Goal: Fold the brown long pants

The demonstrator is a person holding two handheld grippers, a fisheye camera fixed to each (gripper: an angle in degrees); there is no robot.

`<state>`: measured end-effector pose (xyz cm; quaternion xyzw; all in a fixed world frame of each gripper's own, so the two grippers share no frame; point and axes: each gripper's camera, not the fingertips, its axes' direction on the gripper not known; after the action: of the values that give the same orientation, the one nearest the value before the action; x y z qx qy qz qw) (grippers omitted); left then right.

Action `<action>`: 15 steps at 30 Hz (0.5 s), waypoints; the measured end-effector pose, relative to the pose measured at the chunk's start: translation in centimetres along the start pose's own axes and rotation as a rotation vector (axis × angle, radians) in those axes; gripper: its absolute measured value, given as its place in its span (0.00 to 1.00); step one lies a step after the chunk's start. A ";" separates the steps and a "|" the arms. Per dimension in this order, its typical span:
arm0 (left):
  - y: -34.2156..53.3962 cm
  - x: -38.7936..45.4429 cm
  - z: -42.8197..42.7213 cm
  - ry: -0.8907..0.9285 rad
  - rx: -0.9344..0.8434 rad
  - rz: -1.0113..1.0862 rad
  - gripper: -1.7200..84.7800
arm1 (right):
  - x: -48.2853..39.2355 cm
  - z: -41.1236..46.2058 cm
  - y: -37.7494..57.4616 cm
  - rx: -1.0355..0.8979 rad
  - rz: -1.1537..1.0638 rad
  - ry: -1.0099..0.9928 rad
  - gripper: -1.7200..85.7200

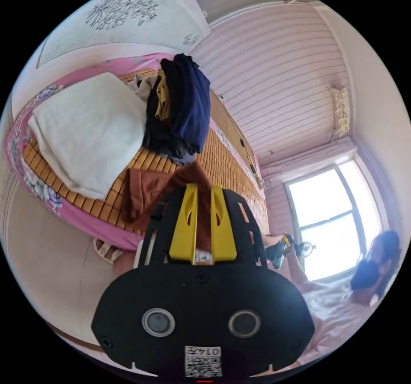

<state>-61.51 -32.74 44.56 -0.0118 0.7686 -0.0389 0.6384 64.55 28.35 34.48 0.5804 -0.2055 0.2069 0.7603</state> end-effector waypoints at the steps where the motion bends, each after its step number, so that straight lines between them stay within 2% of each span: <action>1: -1.4 -1.3 2.8 -0.001 0.018 -0.067 0.10 | -0.8 2.6 -1.4 -0.004 0.030 0.031 0.09; 3: -2.1 -3.8 6.5 -0.025 0.034 -0.177 0.11 | -1.6 6.0 -2.1 -0.024 0.057 0.073 0.09; 4: -1.9 -4.8 8.1 -0.102 0.032 -0.204 0.11 | -2.0 8.0 -1.9 -0.052 0.038 0.066 0.09; 6: -1.1 -5.1 9.8 -0.256 0.001 -0.161 0.11 | -2.2 10.9 -1.2 -0.124 0.008 0.103 0.10; 8: 1.0 -4.7 12.0 -0.401 -0.043 -0.100 0.11 | -1.9 14.3 0.3 -0.236 -0.034 0.241 0.12; 12: 5.2 -2.4 19.1 -0.388 -0.227 0.054 0.11 | -0.2 17.3 2.1 -0.292 0.042 0.425 0.20; 15: 10.3 1.6 28.4 -0.382 -0.421 0.266 0.11 | -0.2 18.2 2.2 -0.256 0.090 0.418 0.15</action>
<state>-33.60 -23.89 37.07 -0.0502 0.6207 0.2079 0.7543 61.85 11.30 40.57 0.4142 -0.0942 0.3283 0.8437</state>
